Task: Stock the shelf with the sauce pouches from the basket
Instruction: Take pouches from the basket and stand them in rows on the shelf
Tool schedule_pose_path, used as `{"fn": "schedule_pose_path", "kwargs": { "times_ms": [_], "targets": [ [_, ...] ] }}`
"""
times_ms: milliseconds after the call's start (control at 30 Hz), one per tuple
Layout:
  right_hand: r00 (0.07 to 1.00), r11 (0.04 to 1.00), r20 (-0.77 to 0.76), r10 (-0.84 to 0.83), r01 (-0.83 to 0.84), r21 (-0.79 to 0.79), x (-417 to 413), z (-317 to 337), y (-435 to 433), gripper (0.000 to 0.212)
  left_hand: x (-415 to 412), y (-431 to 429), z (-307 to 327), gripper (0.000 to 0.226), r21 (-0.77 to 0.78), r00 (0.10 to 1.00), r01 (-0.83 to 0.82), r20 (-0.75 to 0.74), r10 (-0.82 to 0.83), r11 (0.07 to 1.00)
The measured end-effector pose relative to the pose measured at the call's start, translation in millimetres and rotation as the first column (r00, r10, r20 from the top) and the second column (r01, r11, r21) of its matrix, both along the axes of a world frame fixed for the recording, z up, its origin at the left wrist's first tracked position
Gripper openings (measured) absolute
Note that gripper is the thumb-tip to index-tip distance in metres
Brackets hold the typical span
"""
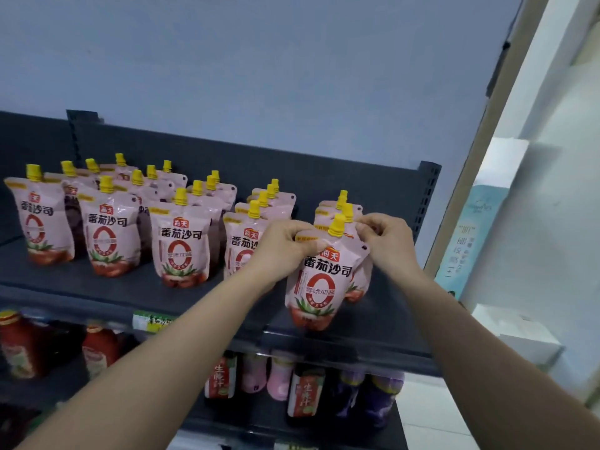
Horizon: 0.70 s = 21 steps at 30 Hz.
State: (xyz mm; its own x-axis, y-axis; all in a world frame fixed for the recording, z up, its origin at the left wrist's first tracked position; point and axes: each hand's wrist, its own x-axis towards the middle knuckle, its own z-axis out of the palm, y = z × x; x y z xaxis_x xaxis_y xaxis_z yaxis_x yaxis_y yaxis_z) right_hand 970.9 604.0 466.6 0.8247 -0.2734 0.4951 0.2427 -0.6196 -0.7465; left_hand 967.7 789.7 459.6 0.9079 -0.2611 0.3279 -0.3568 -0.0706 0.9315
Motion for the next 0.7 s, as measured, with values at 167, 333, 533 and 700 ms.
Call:
{"fn": "schedule_pose_path", "kwargs": {
  "times_ms": [167, 333, 533, 700],
  "targets": [
    [0.999, 0.998, -0.043, 0.026, -0.024, 0.060, 25.0, -12.4, -11.6, 0.015, 13.7, -15.7, -7.5, 0.015, 0.012, 0.998, 0.006, -0.065, -0.005, 1.000],
    [0.998, 0.997, -0.065, 0.004, 0.002, 0.081, 42.8, -16.5, -16.7, 0.016, 29.2, -20.0, -12.2, 0.014, 0.018, 0.994, 0.012, -0.112, -0.010, 1.000],
    [0.996, 0.996, -0.082, 0.022, -0.015, 0.092, 58.7, -18.7, -18.0, 0.017, 44.7, -27.5, -18.4, 0.013, -0.014, 0.991, -0.003, -0.137, 0.001, 1.000],
    [0.989, 0.988, -0.112, 0.092, -0.078, 0.130, 65.0, -18.7, -24.4, 0.014, 52.2, -32.2, -23.1, 0.016, -0.054, 0.988, -0.014, -0.157, 0.006, 0.998]
  ]
}}
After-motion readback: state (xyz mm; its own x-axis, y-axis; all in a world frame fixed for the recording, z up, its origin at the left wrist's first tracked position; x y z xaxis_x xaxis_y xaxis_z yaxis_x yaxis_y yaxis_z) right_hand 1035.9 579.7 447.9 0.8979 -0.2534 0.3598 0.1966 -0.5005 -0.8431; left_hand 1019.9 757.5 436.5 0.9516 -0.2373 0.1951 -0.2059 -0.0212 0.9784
